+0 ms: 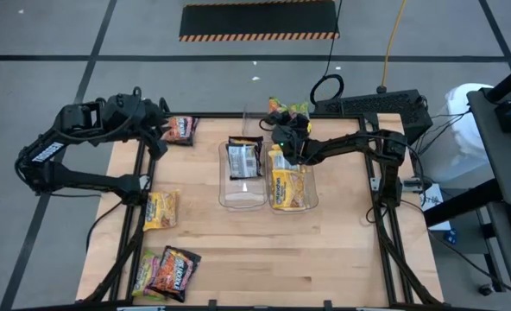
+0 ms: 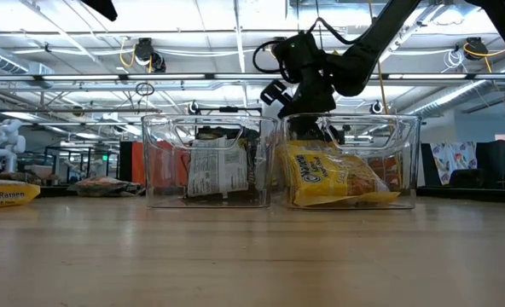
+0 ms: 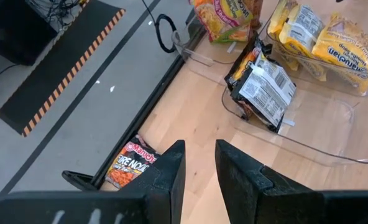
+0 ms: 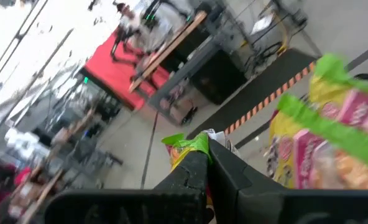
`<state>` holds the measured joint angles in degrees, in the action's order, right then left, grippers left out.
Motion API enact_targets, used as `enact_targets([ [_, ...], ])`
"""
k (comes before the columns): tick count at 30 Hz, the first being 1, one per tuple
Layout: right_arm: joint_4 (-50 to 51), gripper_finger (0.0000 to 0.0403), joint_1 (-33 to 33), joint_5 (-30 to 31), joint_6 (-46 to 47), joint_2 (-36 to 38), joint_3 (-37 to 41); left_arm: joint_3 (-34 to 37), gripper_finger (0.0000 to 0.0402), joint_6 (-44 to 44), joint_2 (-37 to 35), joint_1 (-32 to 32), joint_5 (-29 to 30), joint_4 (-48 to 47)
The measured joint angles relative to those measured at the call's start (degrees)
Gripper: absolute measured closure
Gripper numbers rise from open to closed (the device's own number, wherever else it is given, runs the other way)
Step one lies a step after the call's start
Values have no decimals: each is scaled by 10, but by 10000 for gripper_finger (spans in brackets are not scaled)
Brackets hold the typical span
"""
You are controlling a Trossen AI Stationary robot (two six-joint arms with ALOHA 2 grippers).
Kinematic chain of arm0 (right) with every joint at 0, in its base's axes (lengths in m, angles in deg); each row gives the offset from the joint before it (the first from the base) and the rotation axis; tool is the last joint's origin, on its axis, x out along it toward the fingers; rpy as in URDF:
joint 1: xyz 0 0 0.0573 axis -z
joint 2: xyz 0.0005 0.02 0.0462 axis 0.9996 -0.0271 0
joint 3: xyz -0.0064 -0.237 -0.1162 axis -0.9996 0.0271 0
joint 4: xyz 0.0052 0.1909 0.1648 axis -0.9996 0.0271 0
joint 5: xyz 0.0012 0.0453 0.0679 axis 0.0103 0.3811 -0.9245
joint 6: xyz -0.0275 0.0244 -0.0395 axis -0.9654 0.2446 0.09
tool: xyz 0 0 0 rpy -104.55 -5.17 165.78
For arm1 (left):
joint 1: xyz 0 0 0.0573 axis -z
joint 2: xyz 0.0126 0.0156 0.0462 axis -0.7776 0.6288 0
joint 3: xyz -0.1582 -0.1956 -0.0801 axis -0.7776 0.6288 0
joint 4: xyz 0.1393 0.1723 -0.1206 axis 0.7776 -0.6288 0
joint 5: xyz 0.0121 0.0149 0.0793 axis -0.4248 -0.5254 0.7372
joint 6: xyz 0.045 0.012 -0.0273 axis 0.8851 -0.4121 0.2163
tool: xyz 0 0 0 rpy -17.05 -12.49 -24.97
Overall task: Sort Maruchan noodles
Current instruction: Put the green noodle pack into the top transparent bin
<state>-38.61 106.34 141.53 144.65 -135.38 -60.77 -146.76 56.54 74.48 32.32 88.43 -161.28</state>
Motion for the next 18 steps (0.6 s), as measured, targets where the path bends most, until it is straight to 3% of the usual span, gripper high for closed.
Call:
enact_targets([
  [10,9,401,1,-23,-16,0,0,0,306,3,0,0,0,0],
  [18,9,371,1,-24,-16,0,0,0,306,3,0,0,0,-1],
])
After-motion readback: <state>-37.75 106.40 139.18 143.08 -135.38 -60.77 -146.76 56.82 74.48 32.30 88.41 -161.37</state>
